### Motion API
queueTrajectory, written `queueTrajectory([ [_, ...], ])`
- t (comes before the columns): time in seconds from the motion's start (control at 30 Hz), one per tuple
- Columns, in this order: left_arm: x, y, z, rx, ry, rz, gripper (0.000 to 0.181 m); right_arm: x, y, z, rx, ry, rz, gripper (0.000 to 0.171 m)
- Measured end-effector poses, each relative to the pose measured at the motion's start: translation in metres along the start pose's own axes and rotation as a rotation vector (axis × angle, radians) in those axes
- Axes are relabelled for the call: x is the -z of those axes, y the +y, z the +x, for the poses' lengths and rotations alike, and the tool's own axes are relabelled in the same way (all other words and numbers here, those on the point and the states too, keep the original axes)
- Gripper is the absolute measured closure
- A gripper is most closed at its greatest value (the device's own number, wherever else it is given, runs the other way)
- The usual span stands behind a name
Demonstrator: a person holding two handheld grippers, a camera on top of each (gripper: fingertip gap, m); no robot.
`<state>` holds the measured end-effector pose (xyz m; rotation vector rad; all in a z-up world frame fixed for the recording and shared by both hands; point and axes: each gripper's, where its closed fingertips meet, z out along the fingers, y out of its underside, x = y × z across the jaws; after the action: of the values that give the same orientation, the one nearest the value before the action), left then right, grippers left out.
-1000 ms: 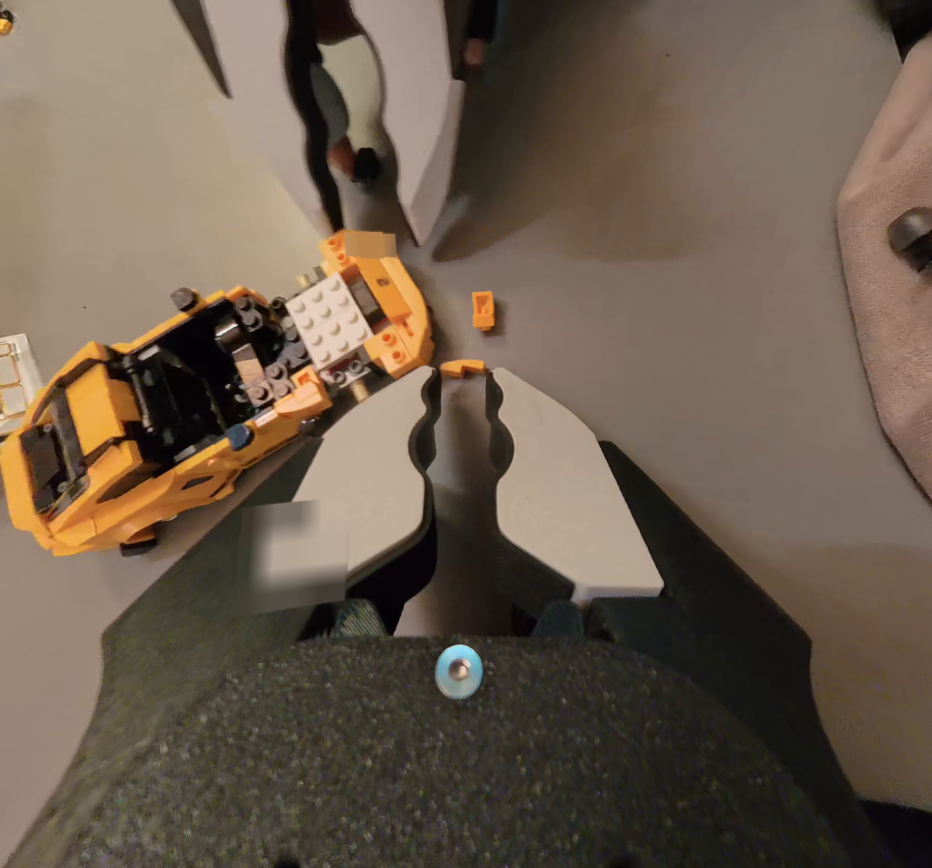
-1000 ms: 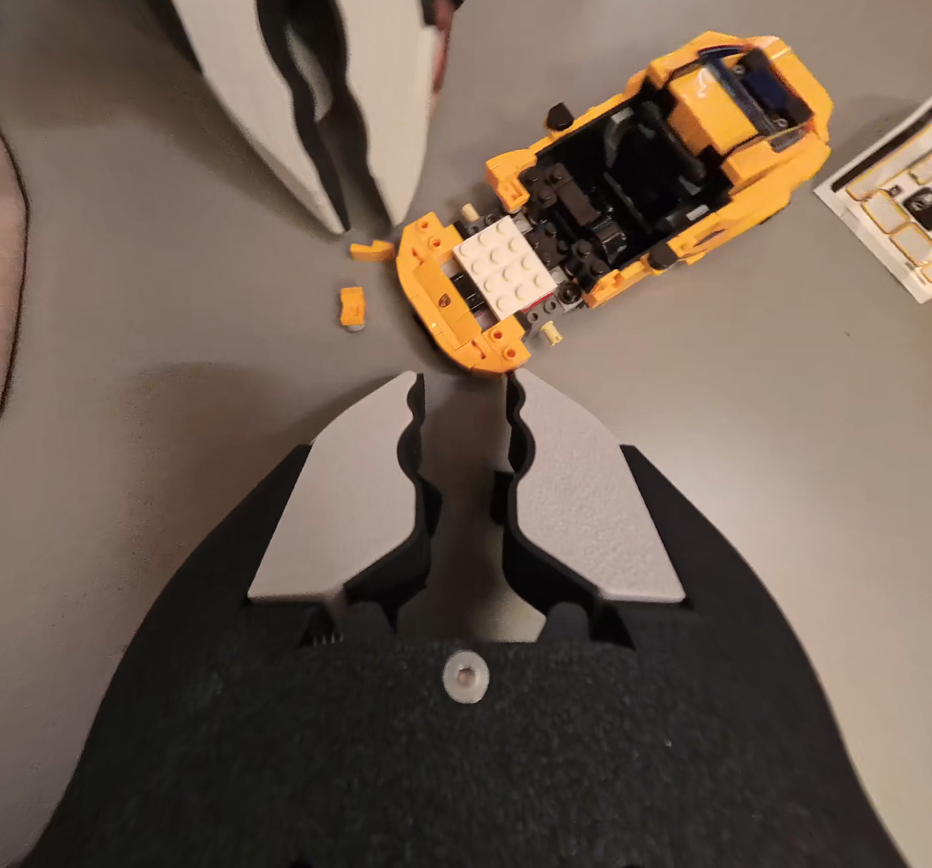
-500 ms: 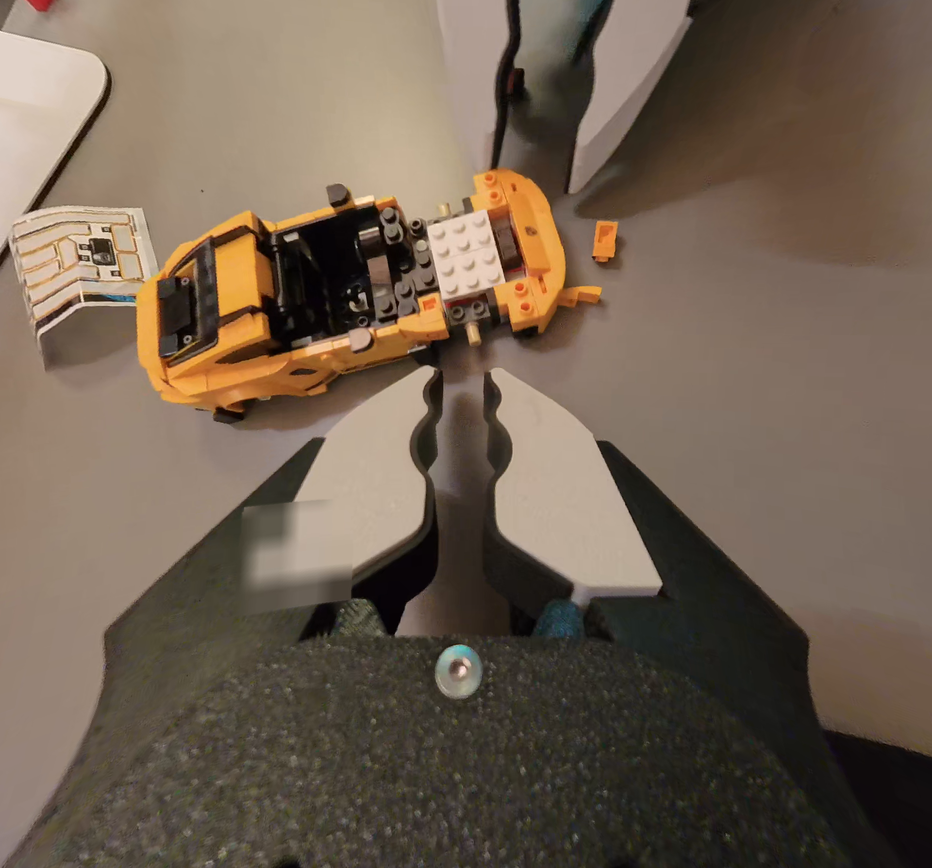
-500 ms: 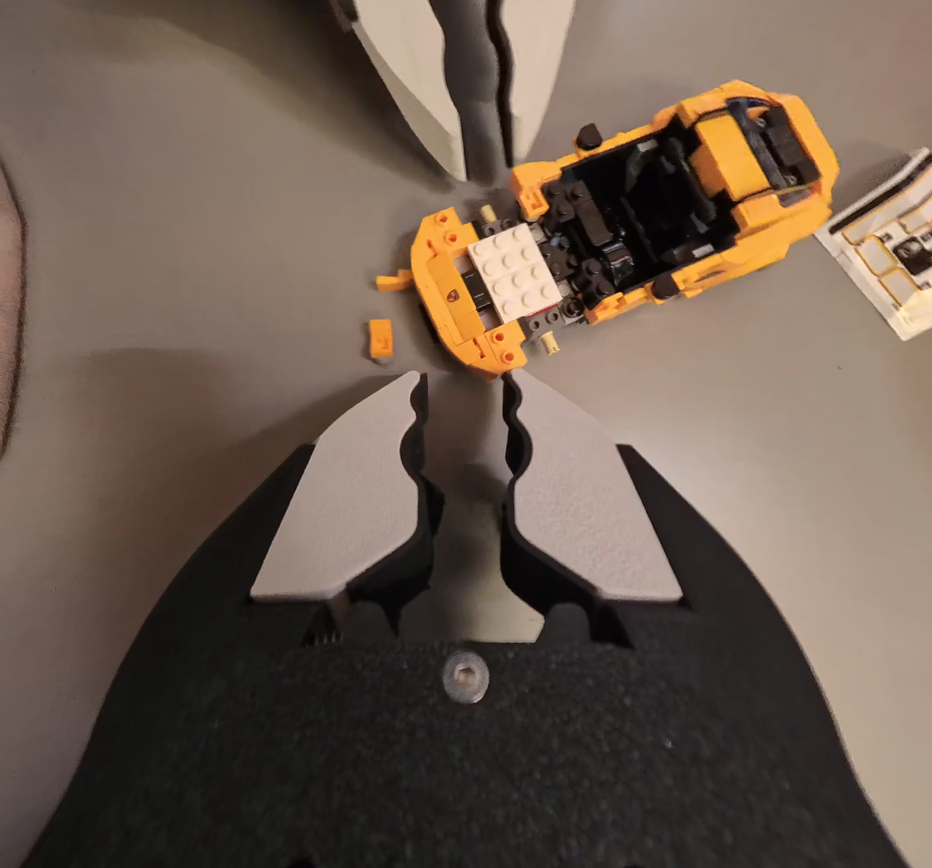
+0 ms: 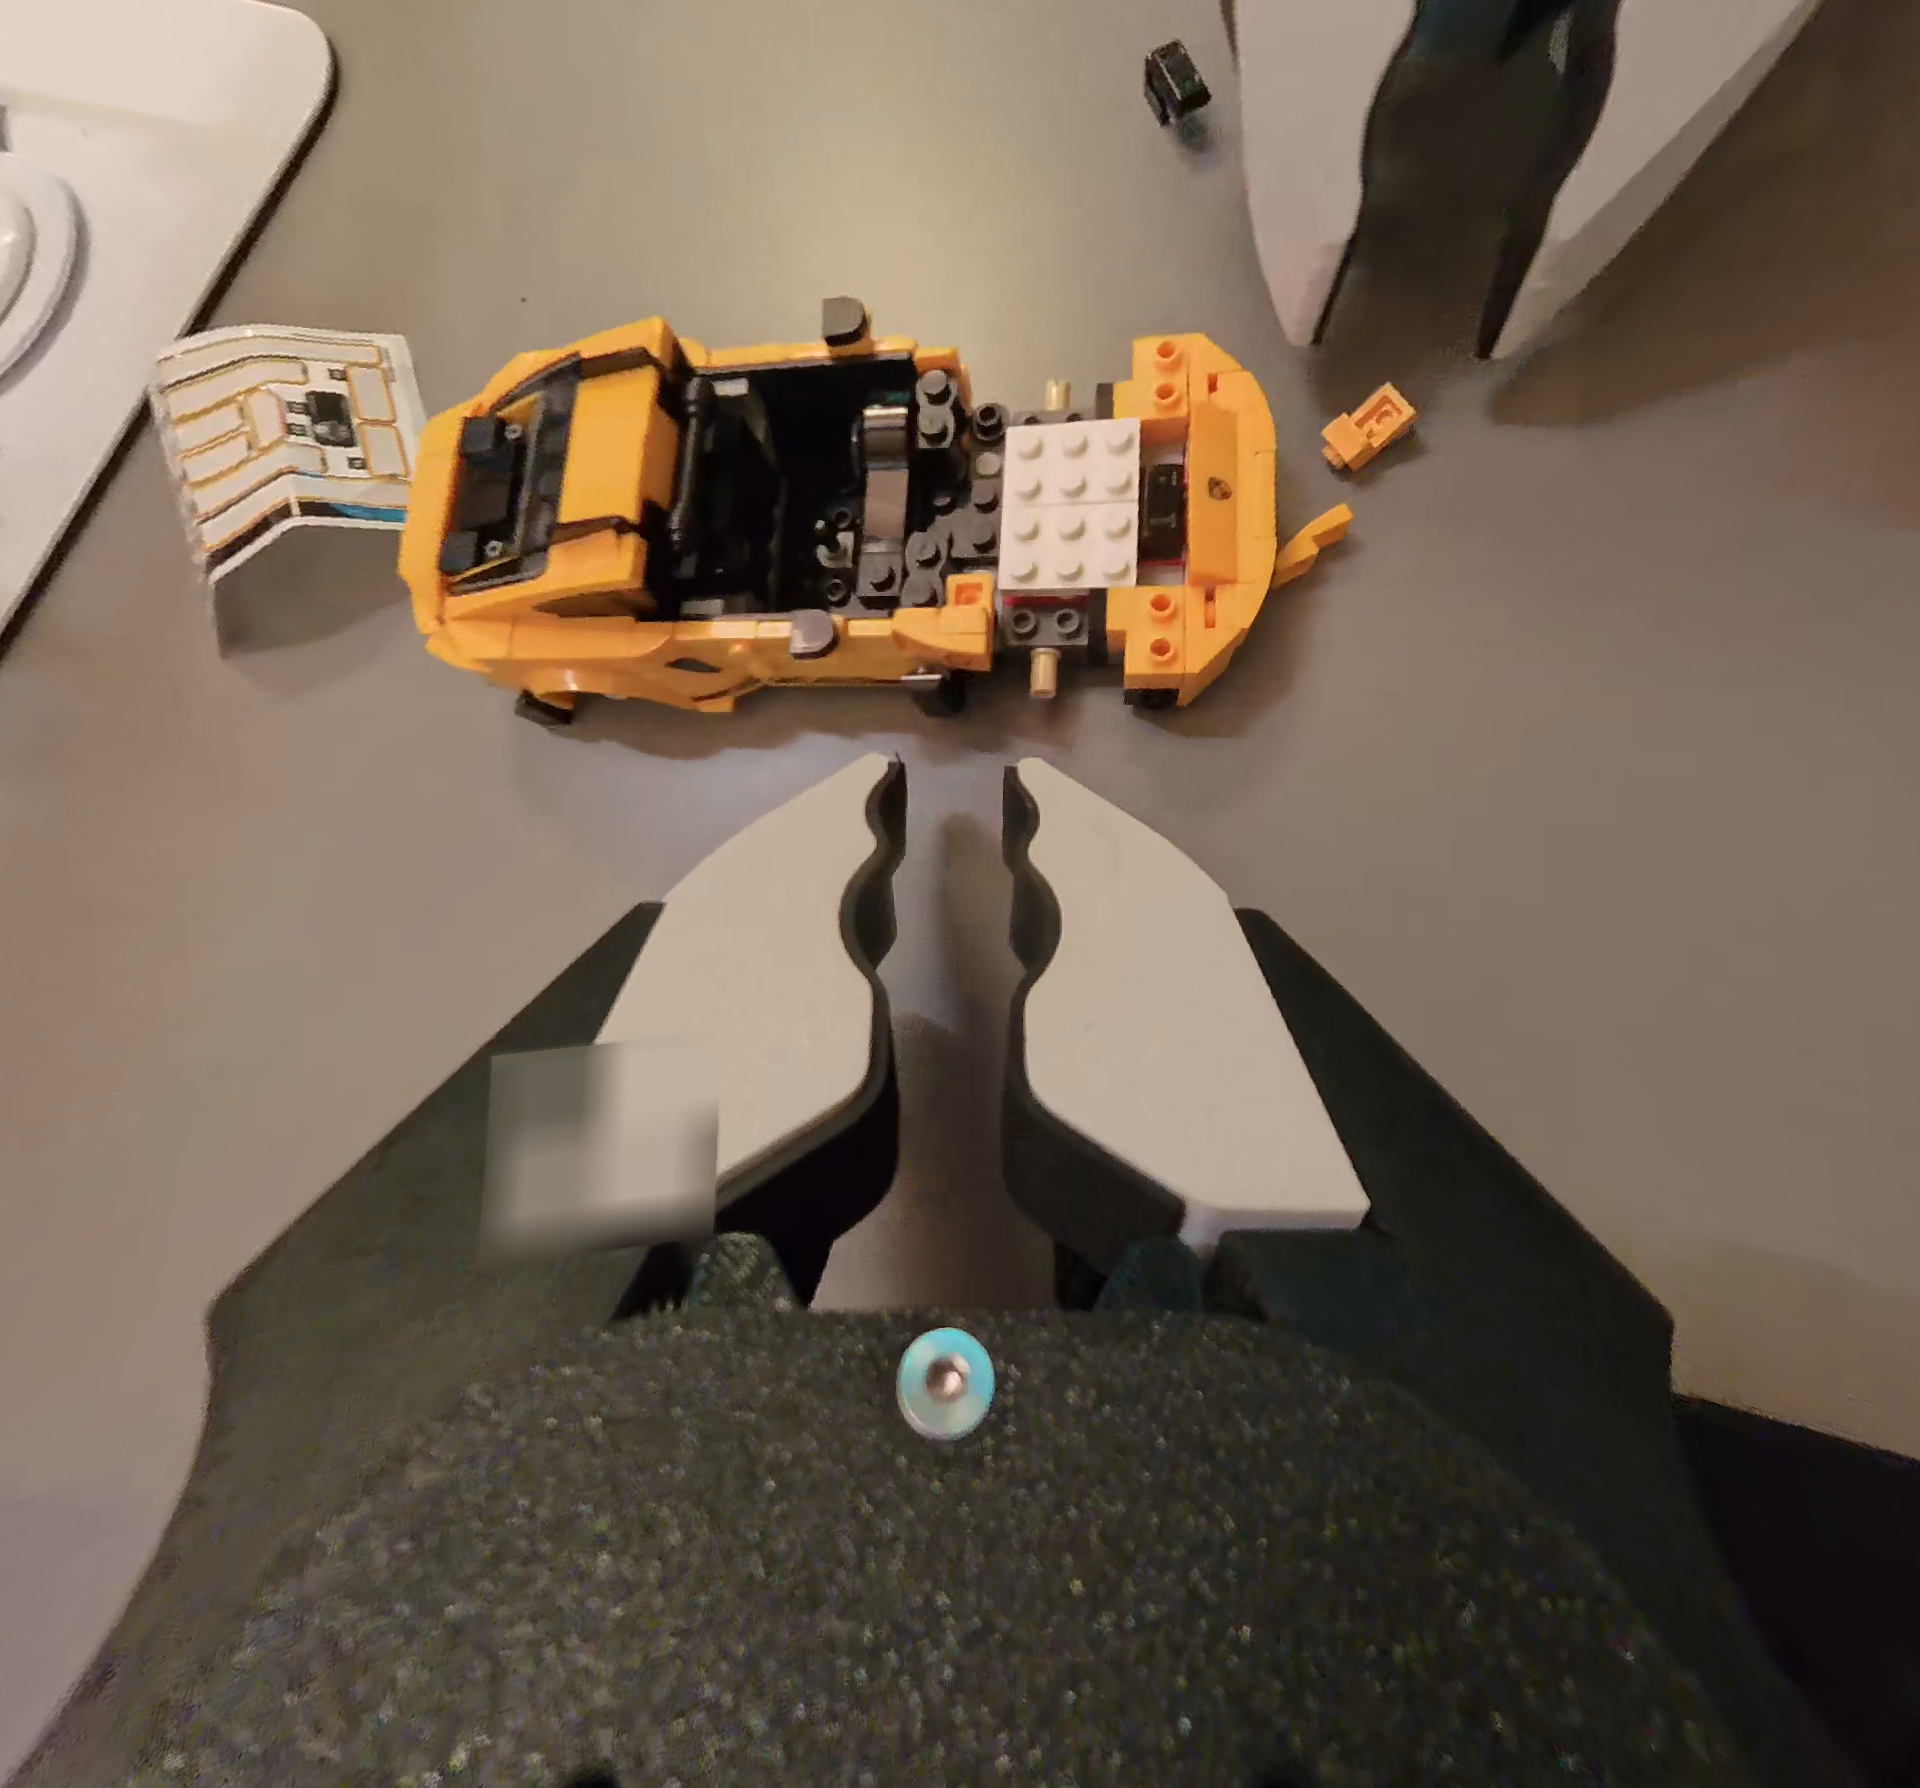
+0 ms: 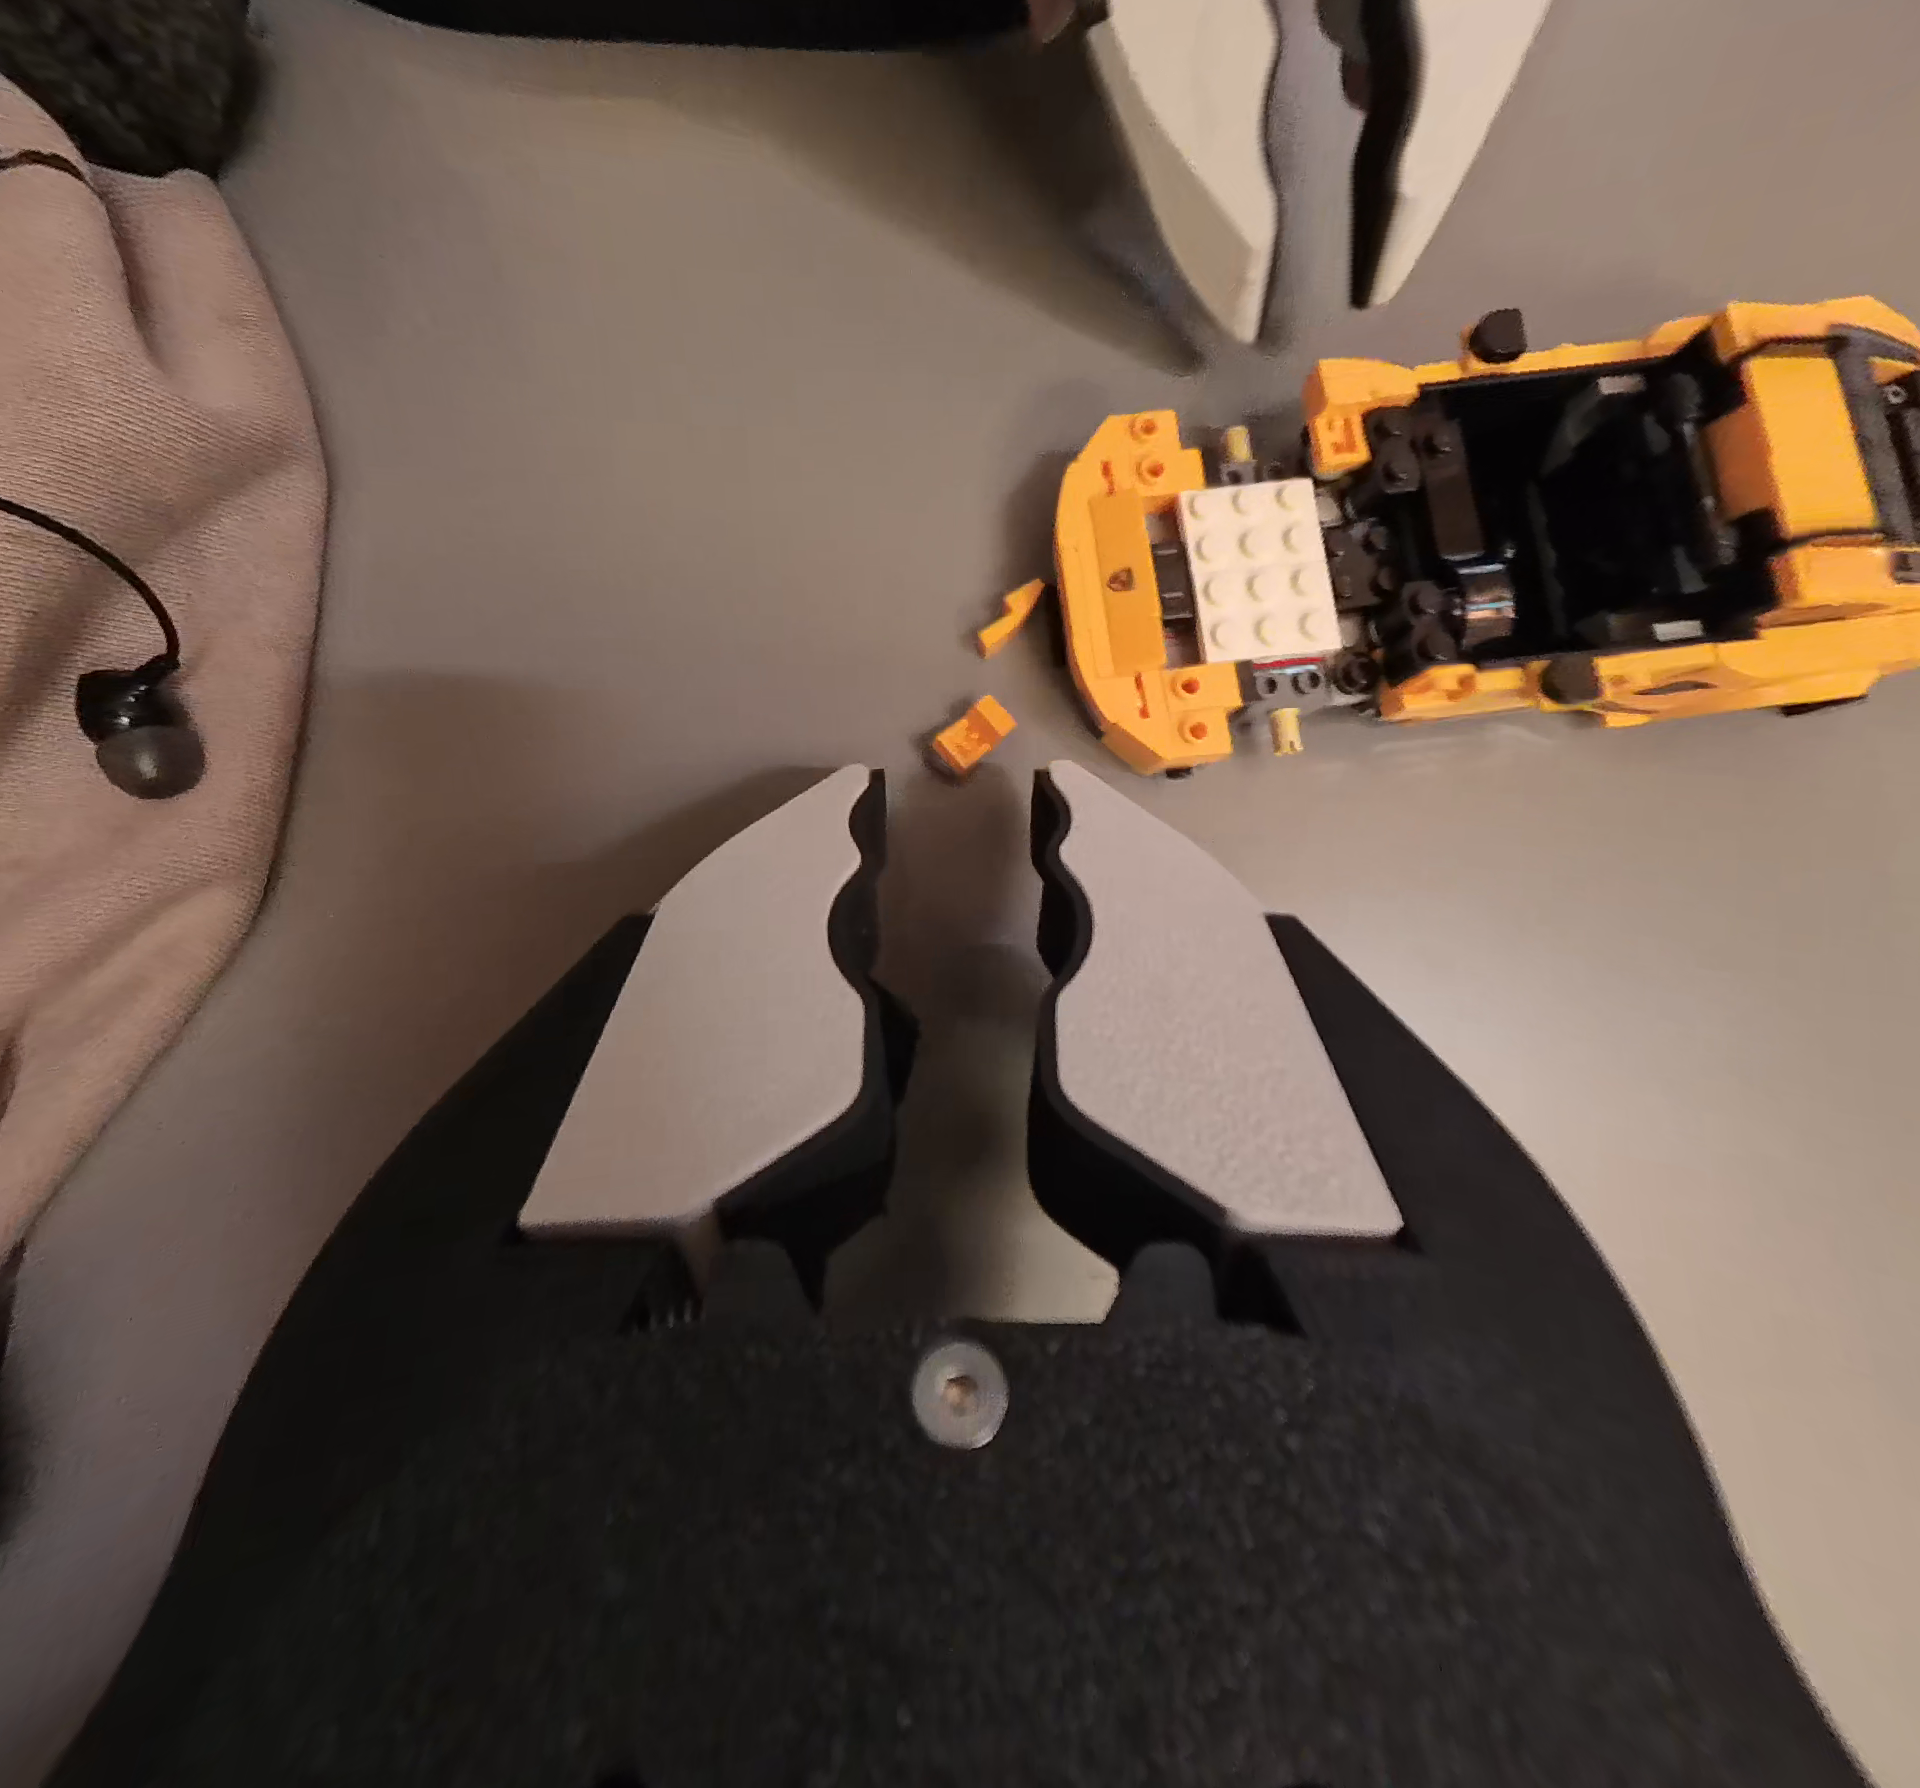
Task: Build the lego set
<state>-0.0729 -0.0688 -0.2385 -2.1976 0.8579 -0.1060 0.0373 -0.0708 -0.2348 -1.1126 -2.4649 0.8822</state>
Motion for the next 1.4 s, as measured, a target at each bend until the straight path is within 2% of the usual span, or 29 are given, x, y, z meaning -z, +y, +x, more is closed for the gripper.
queueTrajectory([
  [0.13, 0.006, -0.008, 0.002, -0.002, 0.014, 0.043, 0.168, -0.011, -0.001, -0.001, -0.038, 0.025, -0.034, 0.146],
  [0.23, 0.006, -0.009, 0.004, -0.008, 0.020, 0.045, 0.170, -0.013, -0.002, 0.002, -0.083, 0.044, -0.049, 0.163],
  [0.47, 0.007, -0.011, 0.008, -0.015, 0.038, 0.051, 0.171, -0.008, 0.001, 0.003, -0.065, 0.046, -0.049, 0.163],
  [0.73, 0.013, -0.027, 0.020, 0.000, 0.117, 0.145, 0.173, 0.016, -0.016, 0.023, -0.164, 0.073, 0.138, 0.163],
  [1.1, 0.003, -0.024, 0.030, -0.007, 0.152, 0.124, 0.173, 0.024, -0.022, 0.034, -0.356, -0.024, 0.294, 0.163],
  [1.27, 0.006, -0.040, 0.038, 0.000, 0.191, 0.217, 0.173, 0.029, -0.029, 0.037, -0.421, -0.068, 0.361, 0.163],
  [1.4, 0.006, -0.057, 0.040, 0.072, 0.199, 0.289, 0.171, 0.028, -0.032, 0.043, -0.407, -0.039, 0.385, 0.163],
])
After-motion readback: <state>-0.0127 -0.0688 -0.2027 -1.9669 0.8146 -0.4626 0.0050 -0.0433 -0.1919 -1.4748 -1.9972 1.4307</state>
